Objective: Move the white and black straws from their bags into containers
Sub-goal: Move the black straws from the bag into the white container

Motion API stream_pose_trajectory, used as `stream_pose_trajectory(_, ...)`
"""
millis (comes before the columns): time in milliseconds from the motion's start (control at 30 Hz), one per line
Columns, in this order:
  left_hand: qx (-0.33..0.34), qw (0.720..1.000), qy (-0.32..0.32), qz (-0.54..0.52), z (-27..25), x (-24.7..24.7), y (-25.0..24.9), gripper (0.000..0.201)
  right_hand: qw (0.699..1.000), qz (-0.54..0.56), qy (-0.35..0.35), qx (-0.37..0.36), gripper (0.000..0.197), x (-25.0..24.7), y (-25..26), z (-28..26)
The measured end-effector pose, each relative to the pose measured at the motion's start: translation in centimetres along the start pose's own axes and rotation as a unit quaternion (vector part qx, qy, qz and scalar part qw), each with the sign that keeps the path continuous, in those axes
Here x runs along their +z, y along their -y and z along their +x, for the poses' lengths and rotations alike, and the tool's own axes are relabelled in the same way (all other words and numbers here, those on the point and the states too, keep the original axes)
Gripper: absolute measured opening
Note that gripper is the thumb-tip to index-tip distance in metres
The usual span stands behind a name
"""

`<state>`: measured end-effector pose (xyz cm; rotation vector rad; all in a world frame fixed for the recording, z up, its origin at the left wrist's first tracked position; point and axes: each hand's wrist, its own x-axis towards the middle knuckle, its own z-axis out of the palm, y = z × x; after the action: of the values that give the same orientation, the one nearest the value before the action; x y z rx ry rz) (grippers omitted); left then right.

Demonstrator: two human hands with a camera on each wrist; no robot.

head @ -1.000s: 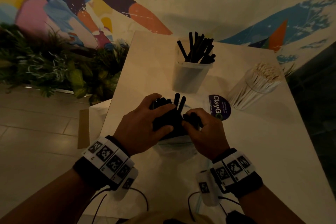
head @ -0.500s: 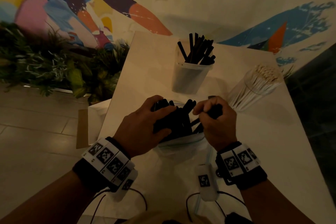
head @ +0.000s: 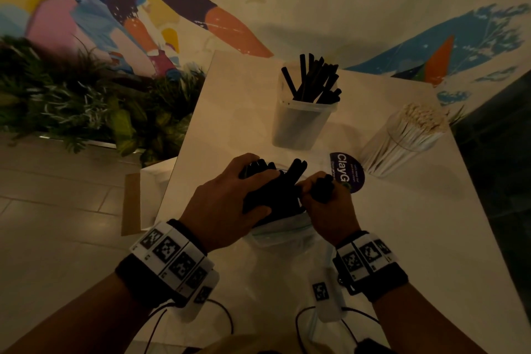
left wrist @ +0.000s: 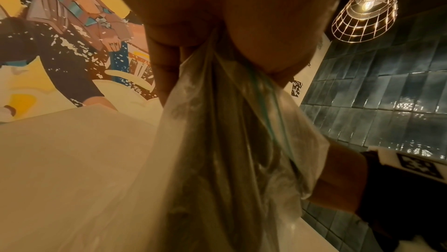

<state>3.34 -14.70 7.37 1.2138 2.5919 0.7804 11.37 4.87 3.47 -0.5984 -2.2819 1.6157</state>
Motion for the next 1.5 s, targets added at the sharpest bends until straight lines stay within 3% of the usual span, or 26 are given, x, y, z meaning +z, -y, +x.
stream_pose_trajectory(333,-0.004,1.000,0.003,0.008,-0.1,0.0,0.2,0.063,0.986,0.156,-0.016,-0.061,0.046,-1.4,4.0,-0.7)
stream_pose_trajectory(500,-0.010,1.000,0.010,0.007,-0.2,0.0,0.2,0.063,0.970,0.212,-0.036,-0.110,0.024,-2.9,7.5,-1.0)
stream_pose_trajectory(700,-0.016,1.000,0.018,0.017,-0.1,0.0,0.3,0.061,0.948,0.216,-0.055,-0.227,0.029,-6.0,14.0,0.1)
stream_pose_trajectory(800,-0.015,1.000,0.017,0.010,-0.1,-0.1,0.3,0.061,0.937,0.155,-0.105,-0.294,0.007,-7.7,16.7,3.0)
stream_pose_trajectory(867,-0.019,1.000,0.021,0.009,-0.1,-0.1,0.2,0.063,0.935,0.097,-0.133,-0.314,0.032,-8.4,17.8,5.7)
stream_pose_trajectory(900,-0.019,1.000,0.021,0.009,-0.2,-0.1,0.2,0.063,0.929,0.105,-0.138,-0.327,0.034,-8.5,18.2,7.1)
stream_pose_trajectory(1000,-0.020,1.000,0.014,0.012,-0.2,-0.2,0.0,0.063,0.893,0.140,-0.124,-0.410,0.007,-7.5,18.7,10.8)
stream_pose_trajectory(1033,-0.022,1.000,0.014,0.010,-0.2,-0.2,0.1,0.063,0.883,0.153,-0.115,-0.428,0.006,-7.1,18.5,12.2)
stream_pose_trajectory(1233,-0.019,1.000,0.005,-0.006,-0.3,-0.1,0.3,0.063,0.935,0.195,-0.130,-0.267,0.014,-3.9,14.0,16.1)
stream_pose_trajectory(1367,-0.021,1.000,0.006,-0.010,-0.3,-0.1,0.5,0.062,0.932,0.175,-0.149,-0.281,0.004,-4.3,13.3,17.0)
stream_pose_trajectory(1500,-0.018,1.000,0.002,-0.012,-0.1,-0.1,0.5,0.062,0.926,0.188,-0.148,-0.292,0.014,-4.9,13.2,17.4)
